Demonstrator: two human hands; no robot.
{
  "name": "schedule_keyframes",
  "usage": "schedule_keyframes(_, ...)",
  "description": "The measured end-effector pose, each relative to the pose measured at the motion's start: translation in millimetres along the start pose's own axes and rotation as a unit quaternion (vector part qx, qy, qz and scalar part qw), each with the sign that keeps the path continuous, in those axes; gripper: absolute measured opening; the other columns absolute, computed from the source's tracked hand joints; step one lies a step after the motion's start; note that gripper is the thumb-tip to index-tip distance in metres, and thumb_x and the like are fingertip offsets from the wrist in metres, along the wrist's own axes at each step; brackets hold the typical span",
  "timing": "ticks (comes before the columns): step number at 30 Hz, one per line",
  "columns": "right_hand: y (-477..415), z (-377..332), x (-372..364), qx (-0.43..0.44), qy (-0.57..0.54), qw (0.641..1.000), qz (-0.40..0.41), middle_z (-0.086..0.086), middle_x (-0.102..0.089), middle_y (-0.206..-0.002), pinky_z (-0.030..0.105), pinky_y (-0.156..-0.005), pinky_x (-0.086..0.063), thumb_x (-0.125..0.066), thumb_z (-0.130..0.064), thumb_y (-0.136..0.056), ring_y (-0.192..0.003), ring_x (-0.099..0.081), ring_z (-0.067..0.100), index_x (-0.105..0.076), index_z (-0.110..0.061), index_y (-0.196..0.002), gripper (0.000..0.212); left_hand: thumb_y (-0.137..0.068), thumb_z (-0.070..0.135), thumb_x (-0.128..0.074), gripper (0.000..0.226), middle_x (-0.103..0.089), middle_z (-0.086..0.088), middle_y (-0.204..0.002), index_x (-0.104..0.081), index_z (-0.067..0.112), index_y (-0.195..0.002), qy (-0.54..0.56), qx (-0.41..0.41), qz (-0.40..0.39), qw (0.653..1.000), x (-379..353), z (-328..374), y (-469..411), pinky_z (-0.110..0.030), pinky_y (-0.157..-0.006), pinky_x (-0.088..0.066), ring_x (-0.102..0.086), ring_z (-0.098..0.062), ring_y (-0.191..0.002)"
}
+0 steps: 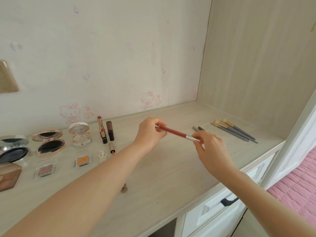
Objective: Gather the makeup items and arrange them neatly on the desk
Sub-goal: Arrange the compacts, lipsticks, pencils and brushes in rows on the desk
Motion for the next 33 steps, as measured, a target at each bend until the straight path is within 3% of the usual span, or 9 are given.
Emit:
schedule_keyframes(3,-0.3,-17.5,-3.0,0.018,-0.012,1.000,-0.013,-0.009,-0.057,-0.085,0.013,-0.049,-0.032,-0.051,-0.017,-0.096,-0.066,-0.047,0.000,-0.063,-0.017,-0.111,0.018,-0.076,0.010,-0.075,0.015,-0.068,0.001,-0.087,-0.073,0.019,-0.089,-0.007,-0.002,0.008,1.000,27.8,-3.6,13.6,-0.004,-0.055,-0.041,-0.064,-0.010,-0.075)
schedule_keyframes(8,4.2,-48.1,-13.6,0.051,-0.040,0.997,-0.038,-0.005,-0.060,-0.088,0.015,-0.055,-0.036,-0.049,-0.015,-0.096,-0.075,-0.052,0.012,-0.062,-0.019,-0.107,0.018,-0.076,0.014,-0.078,0.016,-0.069,0.006,-0.081,-0.074,0.023,-0.089,-0.027,-0.017,0.018,0.999,69.1,-13.6,36.8,-0.003,-0.059,-0.038,-0.058,-0.004,-0.068)
schedule_keyframes(13,9.2,-80.9,-27.4,0.096,-0.058,0.992,-0.055,-0.006,-0.061,-0.089,0.030,-0.071,-0.046,-0.049,-0.014,-0.095,-0.088,-0.054,0.017,-0.062,-0.020,-0.107,0.019,-0.077,0.016,-0.078,0.016,-0.067,0.014,-0.081,-0.072,0.024,-0.091,-0.051,-0.045,0.020,0.997,110.0,-25.8,62.1,-0.007,-0.067,-0.042,-0.060,-0.002,-0.076)
schedule_keyframes(16,11.1,-101.2,-37.4,0.122,-0.065,0.988,-0.067,-0.008,-0.061,-0.090,0.032,-0.073,-0.047,-0.048,-0.016,-0.096,-0.088,-0.054,0.017,-0.062,-0.021,-0.107,0.019,-0.079,0.014,-0.076,0.018,-0.067,0.016,-0.084,-0.072,0.025,-0.092,-0.056,-0.050,0.025,0.997,133.0,-36.6,79.1,-0.010,-0.071,-0.044,-0.061,0.004,-0.081)
schedule_keyframes(18,12.1,-115.8,-44.2,0.135,-0.082,0.984,-0.079,-0.009,-0.061,-0.090,0.026,-0.073,-0.047,-0.048,-0.016,-0.096,-0.087,-0.054,0.015,-0.062,-0.022,-0.107,0.019,-0.081,0.012,-0.075,0.017,-0.066,0.015,-0.086,-0.072,0.021,-0.095,-0.065,-0.065,0.023,0.996,147.6,-40.1,91.9,-0.006,-0.072,-0.042,-0.059,0.009,-0.082)
schedule_keyframes(21,13.2,-137.3,-53.1,0.118,-0.143,0.977,-0.106,-0.009,-0.064,-0.091,0.008,-0.068,-0.038,-0.048,-0.015,-0.096,-0.083,-0.054,0.006,-0.064,-0.023,-0.105,0.020,-0.084,0.009,-0.071,0.018,-0.065,0.013,-0.087,-0.072,0.020,-0.098,-0.095,-0.096,0.021,0.991,167.4,-44.0,111.5,-0.008,-0.072,-0.042,-0.058,0.002,-0.085)
schedule_keyframes(27,21.1,-177.8,-69.7,0.080,-0.237,0.955,-0.162,-0.011,-0.066,-0.094,0.010,-0.070,-0.043,-0.046,-0.014,-0.096,-0.088,-0.057,0.000,-0.065,-0.026,-0.102,0.024,-0.088,0.009,-0.066,0.022,-0.060,0.017,-0.092,-0.069,0.021,-0.105,-0.137,-0.105,0.047,0.984,194.4,-62.7,144.5,-0.007,-0.076,-0.042,-0.058,0.005,-0.087)
schedule_keyframes(30,23.8,-194.7,-80.1,0.071,-0.269,0.944,-0.179,-0.009,-0.066,-0.094,0.007,-0.062,-0.040,-0.047,-0.014,-0.095,-0.082,-0.056,-0.005,-0.066,-0.025,-0.104,0.024,-0.088,0.016,-0.066,0.017,-0.057,0.018,-0.093,-0.066,0.024,-0.102,-0.185,-0.106,0.074,0.974,205.7,-72.1,157.3,-0.014,-0.077,-0.044,-0.058,0.000,-0.087)
schedule_keyframes(33,26.5,-209.9,-90.9,0.055,-0.309,0.927,-0.204,-0.002,-0.067,-0.093,0.008,-0.059,-0.042,-0.048,-0.016,-0.095,-0.074,-0.057,0.002,-0.065,-0.025,-0.106,0.023,-0.084,0.019,-0.071,0.019,-0.057,0.017,-0.094,-0.065,0.024,-0.101,-0.214,-0.098,0.117,0.965,215.9,-79.5,167.4,-0.022,-0.076,-0.046,-0.056,-0.002,-0.087)
Point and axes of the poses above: each hand's wrist, its own y-axis away from the middle knuckle, its own x-axis out of the back of the hand, z = x × y, the point moved 4 cm from there along -y, towards the middle knuckle
